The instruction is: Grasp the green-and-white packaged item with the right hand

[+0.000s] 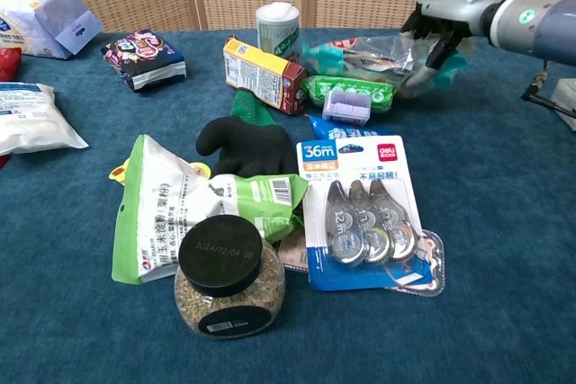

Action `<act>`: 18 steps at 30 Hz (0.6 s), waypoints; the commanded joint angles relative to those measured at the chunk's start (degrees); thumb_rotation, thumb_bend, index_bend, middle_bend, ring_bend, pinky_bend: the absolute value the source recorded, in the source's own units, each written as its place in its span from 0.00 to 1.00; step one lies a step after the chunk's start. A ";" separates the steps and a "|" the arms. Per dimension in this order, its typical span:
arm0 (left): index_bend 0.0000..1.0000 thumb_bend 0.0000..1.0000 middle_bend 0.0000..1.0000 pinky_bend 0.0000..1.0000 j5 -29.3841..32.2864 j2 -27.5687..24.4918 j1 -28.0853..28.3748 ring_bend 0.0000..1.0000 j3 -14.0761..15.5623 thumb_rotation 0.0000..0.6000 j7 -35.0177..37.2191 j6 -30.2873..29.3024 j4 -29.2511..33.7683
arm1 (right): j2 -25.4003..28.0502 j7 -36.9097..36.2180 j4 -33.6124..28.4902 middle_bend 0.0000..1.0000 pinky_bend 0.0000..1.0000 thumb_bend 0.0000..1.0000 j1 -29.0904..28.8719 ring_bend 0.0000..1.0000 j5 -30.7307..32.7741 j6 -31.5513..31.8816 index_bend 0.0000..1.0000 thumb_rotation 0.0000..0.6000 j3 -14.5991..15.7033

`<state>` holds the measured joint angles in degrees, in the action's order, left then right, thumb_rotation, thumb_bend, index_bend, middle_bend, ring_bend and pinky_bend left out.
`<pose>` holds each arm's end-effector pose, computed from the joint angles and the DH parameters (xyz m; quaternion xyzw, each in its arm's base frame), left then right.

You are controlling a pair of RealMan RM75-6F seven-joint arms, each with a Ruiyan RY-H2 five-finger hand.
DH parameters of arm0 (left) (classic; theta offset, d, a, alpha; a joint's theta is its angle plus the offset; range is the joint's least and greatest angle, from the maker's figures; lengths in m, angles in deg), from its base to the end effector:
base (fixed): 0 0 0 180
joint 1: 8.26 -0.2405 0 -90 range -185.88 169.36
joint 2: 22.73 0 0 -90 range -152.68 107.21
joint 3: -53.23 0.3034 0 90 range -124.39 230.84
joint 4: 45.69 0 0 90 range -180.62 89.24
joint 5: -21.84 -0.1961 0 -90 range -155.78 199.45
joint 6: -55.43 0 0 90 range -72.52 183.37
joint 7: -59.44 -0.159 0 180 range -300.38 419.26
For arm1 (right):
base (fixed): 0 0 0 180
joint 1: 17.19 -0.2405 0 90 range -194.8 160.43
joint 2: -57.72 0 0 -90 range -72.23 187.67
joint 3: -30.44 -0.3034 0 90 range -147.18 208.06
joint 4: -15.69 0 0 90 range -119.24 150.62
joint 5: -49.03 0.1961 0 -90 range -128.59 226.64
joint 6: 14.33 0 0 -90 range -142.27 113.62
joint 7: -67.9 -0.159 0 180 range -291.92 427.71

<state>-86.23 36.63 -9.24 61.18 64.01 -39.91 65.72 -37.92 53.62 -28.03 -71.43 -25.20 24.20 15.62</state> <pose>-0.2537 0.1239 0.1916 -0.5843 -0.4411 -0.5272 0.4314 -0.1954 -0.5175 0.0160 0.7050 -0.4018 0.3779 0.4458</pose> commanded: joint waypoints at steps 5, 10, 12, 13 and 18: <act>0.17 0.36 0.15 0.00 0.40 1.24 0.91 0.09 -0.45 1.00 1.89 1.38 -1.21 | 7.62 -1.51 -12.67 1.00 1.00 0.06 6.81 0.97 -2.04 14.05 0.82 1.00 -0.87; 0.16 0.36 0.14 0.00 -0.21 1.60 1.02 0.09 -0.20 1.00 2.40 1.59 -1.54 | 13.93 -2.03 -26.23 1.00 1.00 0.06 12.03 0.97 -0.22 22.62 0.82 1.00 -3.69; 0.16 0.36 0.14 0.00 -0.66 1.73 0.88 0.09 -0.09 1.00 2.32 1.32 -1.54 | 16.68 -1.84 -32.11 1.00 1.00 0.06 14.19 0.97 0.13 25.65 0.82 1.00 -4.45; 0.16 0.36 0.14 0.00 -0.90 1.77 0.82 0.09 0.01 1.00 2.29 1.24 -1.52 | 17.82 -1.91 -34.65 1.00 1.00 0.06 15.10 0.97 0.32 26.77 0.82 1.00 -4.76; 0.16 0.36 0.15 0.00 -1.94 1.84 0.62 0.09 0.66 1.00 2.52 1.14 -1.50 | 23.21 -2.41 -46.02 1.00 1.00 0.06 19.37 0.97 1.81 30.56 0.83 1.00 -5.78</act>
<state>-88.12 38.46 -8.60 61.80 66.50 -38.75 64.23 -19.06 51.68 -67.72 -55.79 -24.65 50.94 11.21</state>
